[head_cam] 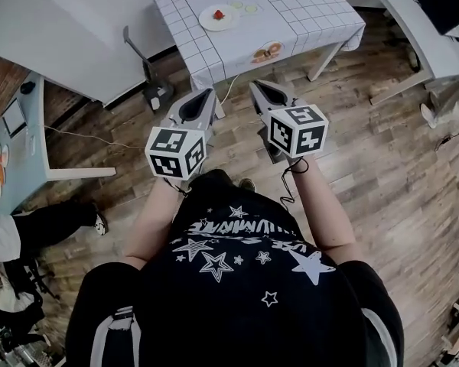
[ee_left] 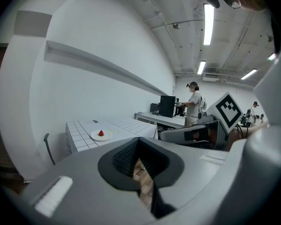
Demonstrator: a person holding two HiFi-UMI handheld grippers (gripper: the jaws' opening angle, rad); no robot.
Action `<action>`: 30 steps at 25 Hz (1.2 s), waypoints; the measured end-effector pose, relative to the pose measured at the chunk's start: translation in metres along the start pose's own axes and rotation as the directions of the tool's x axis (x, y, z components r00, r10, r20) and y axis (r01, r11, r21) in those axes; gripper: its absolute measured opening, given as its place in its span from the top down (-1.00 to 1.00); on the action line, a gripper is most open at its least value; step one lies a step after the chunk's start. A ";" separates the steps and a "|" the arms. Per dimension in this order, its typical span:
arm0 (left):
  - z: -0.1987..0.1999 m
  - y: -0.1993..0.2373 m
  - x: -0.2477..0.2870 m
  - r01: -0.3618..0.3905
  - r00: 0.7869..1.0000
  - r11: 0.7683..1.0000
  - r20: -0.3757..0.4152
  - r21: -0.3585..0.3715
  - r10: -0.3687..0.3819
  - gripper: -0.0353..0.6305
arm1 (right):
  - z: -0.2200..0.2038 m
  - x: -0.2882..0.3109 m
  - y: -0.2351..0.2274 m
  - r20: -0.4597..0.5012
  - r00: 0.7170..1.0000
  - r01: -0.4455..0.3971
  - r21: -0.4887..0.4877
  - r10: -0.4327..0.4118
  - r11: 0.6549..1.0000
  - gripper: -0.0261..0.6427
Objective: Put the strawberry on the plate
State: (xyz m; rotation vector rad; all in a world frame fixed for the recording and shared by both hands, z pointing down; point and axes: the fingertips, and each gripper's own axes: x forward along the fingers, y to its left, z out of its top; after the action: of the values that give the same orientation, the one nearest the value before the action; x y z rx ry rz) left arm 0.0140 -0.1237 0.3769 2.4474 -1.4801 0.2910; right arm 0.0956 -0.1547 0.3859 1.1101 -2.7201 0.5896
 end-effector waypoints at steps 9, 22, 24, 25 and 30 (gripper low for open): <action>0.012 0.014 -0.024 0.001 0.999 1.000 0.046 -0.006 -0.001 0.87 | 0.007 0.002 0.018 0.025 0.999 0.025 -0.011 -0.025 1.000 0.88; -0.002 0.037 -0.104 0.075 0.994 0.997 0.076 -0.035 -0.072 0.87 | -0.010 -0.007 0.110 0.009 0.994 0.111 -0.067 -0.110 0.992 0.88; -0.005 0.038 -0.117 0.091 0.993 0.995 0.077 -0.035 -0.088 0.87 | -0.014 -0.013 0.124 0.010 0.992 0.126 -0.069 -0.126 0.990 0.88; -0.006 0.039 -0.123 0.099 0.992 0.994 0.076 -0.035 -0.096 0.87 | -0.015 -0.015 0.131 0.011 0.991 0.134 -0.070 -0.133 0.989 0.88; -0.008 0.042 -0.150 0.137 0.989 0.990 0.065 -0.043 -0.134 0.87 | -0.020 -0.027 0.162 0.006 0.985 0.172 -0.062 -0.172 0.983 0.88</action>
State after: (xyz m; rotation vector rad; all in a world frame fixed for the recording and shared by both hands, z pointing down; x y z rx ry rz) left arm -0.0930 -0.0144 0.3441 2.5256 -1.3199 0.1527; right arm 0.0017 -0.0238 0.3475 1.3119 -2.5882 0.4748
